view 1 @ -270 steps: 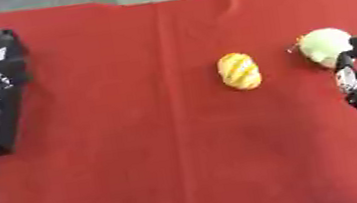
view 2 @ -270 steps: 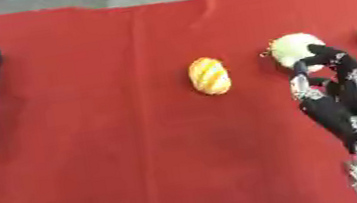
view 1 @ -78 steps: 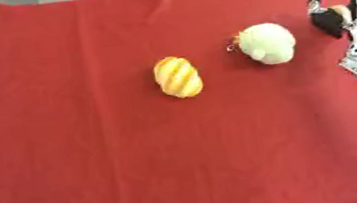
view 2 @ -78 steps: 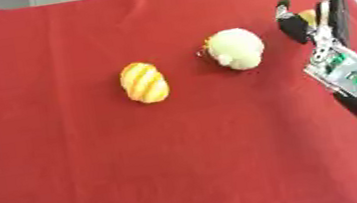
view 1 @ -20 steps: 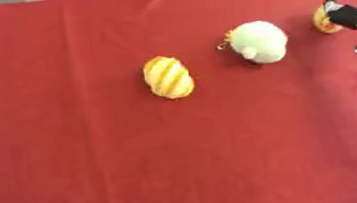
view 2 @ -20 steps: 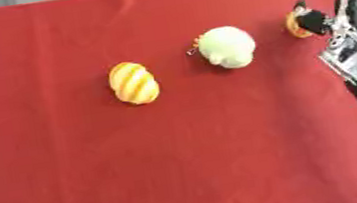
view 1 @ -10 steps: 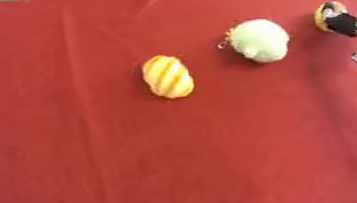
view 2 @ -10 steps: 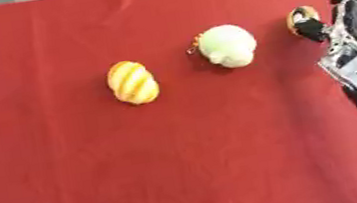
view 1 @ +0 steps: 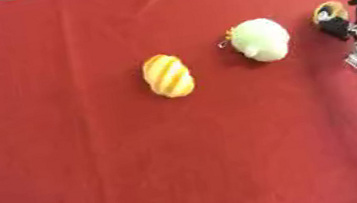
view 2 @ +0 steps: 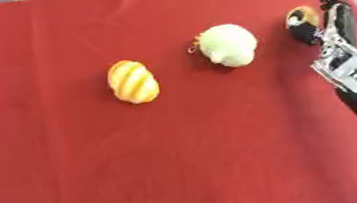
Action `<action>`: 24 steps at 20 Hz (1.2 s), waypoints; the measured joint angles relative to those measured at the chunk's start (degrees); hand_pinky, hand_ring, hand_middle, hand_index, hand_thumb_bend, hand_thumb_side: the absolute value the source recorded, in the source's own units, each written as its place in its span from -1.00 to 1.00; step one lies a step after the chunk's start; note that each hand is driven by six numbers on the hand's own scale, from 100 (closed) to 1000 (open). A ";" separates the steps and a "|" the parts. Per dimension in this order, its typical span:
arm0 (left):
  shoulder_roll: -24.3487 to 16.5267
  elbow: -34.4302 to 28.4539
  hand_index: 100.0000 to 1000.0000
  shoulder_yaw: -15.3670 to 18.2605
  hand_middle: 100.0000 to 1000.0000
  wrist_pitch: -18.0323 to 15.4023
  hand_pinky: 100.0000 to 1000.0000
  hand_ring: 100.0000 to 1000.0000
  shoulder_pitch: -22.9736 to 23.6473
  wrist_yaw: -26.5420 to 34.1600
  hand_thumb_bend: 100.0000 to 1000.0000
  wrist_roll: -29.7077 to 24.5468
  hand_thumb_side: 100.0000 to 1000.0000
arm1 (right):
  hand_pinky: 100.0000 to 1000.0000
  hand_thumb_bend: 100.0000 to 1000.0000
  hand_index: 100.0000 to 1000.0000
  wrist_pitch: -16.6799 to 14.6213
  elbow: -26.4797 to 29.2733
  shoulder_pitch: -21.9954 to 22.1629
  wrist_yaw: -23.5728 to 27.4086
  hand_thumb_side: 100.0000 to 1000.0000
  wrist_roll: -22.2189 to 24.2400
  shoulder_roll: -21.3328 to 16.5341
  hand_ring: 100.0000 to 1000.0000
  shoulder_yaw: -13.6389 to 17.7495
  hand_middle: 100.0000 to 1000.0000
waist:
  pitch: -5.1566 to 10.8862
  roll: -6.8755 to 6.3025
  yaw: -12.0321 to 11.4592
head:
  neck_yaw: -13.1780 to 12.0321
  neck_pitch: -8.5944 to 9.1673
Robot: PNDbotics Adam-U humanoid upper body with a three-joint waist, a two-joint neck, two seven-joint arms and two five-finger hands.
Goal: Pick up the objects with one hand, pass them to the other hand, and then place them into the box on the other side of the table.
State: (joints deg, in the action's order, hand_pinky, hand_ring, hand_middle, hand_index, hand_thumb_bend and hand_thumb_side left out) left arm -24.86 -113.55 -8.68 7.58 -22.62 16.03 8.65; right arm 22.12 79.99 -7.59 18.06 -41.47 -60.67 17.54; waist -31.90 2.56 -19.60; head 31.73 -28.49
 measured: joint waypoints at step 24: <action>0.00 0.00 0.57 -0.32 0.47 0.04 0.20 0.25 0.00 -0.17 -1.00 -0.44 0.68 | 0.52 -0.44 0.67 4.24 1.99 0.29 -0.23 -0.65 4.24 -0.05 0.80 -1.21 0.36 | -0.04 0.64 0.08 | 0.16 0.00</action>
State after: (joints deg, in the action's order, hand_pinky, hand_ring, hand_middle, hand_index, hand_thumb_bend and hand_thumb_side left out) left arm -24.86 -113.55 -9.00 7.62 -22.62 15.86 8.21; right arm 26.37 81.99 -7.30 17.83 -37.22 -60.72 16.33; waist -31.94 3.20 -19.51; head 31.88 -28.49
